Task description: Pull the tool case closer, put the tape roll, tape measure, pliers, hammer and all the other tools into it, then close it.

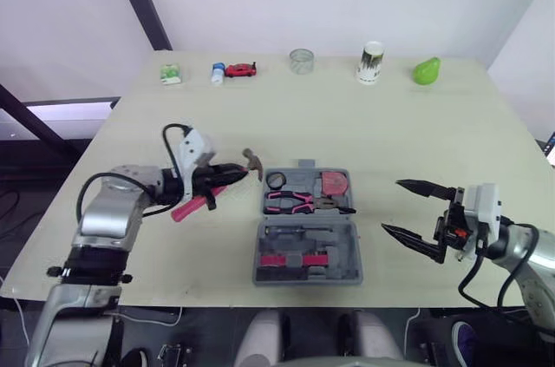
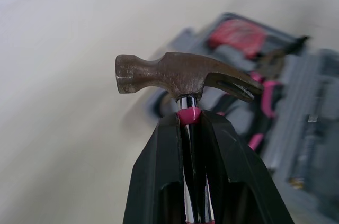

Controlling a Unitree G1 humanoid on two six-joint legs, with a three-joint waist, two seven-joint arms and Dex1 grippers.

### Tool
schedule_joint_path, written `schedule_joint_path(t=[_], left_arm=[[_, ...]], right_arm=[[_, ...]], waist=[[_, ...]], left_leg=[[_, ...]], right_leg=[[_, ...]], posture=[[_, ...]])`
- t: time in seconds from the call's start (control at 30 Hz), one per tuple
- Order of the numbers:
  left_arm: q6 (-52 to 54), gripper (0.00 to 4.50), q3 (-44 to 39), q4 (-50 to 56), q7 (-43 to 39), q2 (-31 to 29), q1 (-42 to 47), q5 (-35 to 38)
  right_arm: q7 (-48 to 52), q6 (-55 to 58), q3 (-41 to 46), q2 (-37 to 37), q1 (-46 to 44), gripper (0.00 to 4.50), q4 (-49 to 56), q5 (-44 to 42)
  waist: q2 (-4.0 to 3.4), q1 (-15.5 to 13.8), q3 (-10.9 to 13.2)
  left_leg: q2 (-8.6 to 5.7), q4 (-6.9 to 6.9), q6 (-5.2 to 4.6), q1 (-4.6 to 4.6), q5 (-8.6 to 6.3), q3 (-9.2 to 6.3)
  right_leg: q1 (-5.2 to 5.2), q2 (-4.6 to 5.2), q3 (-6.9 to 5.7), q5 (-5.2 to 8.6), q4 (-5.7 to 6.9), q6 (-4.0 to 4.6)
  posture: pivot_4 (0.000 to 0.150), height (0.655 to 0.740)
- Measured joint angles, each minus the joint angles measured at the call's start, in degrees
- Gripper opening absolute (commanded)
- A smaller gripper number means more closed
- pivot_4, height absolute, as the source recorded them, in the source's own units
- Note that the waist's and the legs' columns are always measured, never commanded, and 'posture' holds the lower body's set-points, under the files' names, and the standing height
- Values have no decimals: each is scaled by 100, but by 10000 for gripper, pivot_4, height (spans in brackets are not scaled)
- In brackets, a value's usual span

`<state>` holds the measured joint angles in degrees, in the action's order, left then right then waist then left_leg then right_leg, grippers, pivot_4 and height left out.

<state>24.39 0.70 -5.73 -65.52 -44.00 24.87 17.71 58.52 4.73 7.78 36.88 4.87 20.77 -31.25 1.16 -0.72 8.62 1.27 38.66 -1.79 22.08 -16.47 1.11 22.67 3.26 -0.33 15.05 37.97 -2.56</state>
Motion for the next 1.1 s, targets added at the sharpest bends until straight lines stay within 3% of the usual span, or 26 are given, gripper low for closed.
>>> schedule_joint_path(t=[0.13,0.37,0.87,1.1], left_arm=[[238,661,534,161,-502,-57,265,25],[140,661,1886,346,-940,636,830,-433],[1339,661,3533,1125,-485,1290,1241,-1602],[1978,661,3898,1048,-365,1618,1554,-1812]], right_arm=[[189,-133,81,49,208,45000,-145,8],[823,-268,452,458,551,45000,-225,-84],[711,-536,464,313,861,45000,-262,38],[613,-555,447,253,987,45000,-191,71]], waist=[[-4,3,3],[-6,32,7],[-10,-12,11],[-11,-9,12]], left_leg=[[0,0,0,-1,0,0],[-1,28,-3,11,-2,-1],[0,51,-3,24,-2,-11],[0,53,-3,26,-2,-14]], right_leg=[[2,-16,7,1,0,2],[2,-25,15,0,1,-1],[2,-30,12,-2,3,-4],[2,-32,11,-2,4,-4]], posture=[[1500,7400],[1500,7400],[1500,7400],[1500,7400]])
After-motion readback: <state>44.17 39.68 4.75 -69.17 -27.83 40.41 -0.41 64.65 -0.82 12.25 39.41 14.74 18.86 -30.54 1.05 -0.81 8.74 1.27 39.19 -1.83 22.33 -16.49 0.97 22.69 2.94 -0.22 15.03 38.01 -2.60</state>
